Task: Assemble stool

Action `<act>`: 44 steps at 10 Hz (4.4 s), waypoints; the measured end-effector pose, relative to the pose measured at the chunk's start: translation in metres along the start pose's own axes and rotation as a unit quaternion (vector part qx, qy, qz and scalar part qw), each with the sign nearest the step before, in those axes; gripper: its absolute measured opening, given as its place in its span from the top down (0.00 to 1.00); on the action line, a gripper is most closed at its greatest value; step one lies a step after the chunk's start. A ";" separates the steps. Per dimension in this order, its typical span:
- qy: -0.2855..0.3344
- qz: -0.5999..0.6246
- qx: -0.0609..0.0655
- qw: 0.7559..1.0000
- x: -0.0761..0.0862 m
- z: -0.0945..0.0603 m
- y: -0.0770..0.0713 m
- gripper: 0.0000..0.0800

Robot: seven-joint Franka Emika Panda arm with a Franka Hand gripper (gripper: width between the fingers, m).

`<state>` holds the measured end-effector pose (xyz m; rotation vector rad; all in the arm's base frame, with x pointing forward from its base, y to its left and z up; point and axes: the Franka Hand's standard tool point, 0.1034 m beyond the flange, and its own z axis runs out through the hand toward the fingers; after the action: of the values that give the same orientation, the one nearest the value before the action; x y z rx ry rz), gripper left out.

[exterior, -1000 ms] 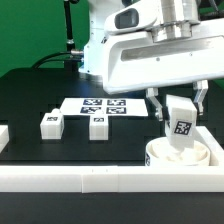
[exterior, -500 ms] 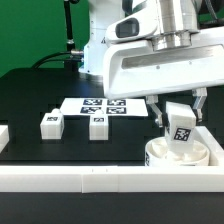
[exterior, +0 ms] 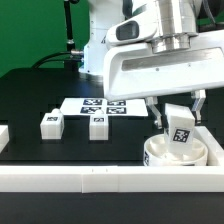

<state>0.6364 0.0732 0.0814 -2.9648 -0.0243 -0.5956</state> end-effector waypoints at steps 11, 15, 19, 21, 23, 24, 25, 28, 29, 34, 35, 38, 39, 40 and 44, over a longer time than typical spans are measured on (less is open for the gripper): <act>-0.009 0.000 -0.004 1.000 0.021 -0.025 0.011 0.19; -0.023 0.001 -0.002 1.000 0.021 -0.025 0.011 0.19; -0.111 -0.027 0.011 0.993 0.010 -0.024 0.013 0.19; -0.192 -0.040 0.030 0.980 0.015 -0.025 0.020 0.19; -0.182 -0.049 0.031 0.982 0.023 -0.022 0.019 0.19; -0.183 -0.050 0.031 0.981 0.023 -0.022 0.020 0.19; -0.178 -0.127 0.041 0.975 0.023 -0.020 0.022 0.19; -0.165 -0.348 0.059 0.921 0.026 -0.017 0.018 0.19; -0.164 -0.398 0.066 0.900 0.024 -0.016 0.016 0.19; -0.157 -0.569 0.082 0.803 0.024 -0.015 0.018 0.19; -0.148 -0.620 0.085 0.766 0.026 -0.015 0.015 0.19; -0.139 -0.717 0.091 0.677 0.028 -0.015 0.007 0.19; -0.139 -0.718 0.092 0.676 0.028 -0.015 0.006 0.19; -0.139 -0.714 0.091 0.680 0.028 -0.015 0.006 0.19; -0.137 -0.706 0.084 0.689 0.032 -0.026 0.006 0.19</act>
Offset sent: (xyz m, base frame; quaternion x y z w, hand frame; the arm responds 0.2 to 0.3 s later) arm 0.0000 0.0000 0.0000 0.0000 0.0000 0.0000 1.0000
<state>0.6561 0.0642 0.1172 -2.1954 -2.2913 -0.1341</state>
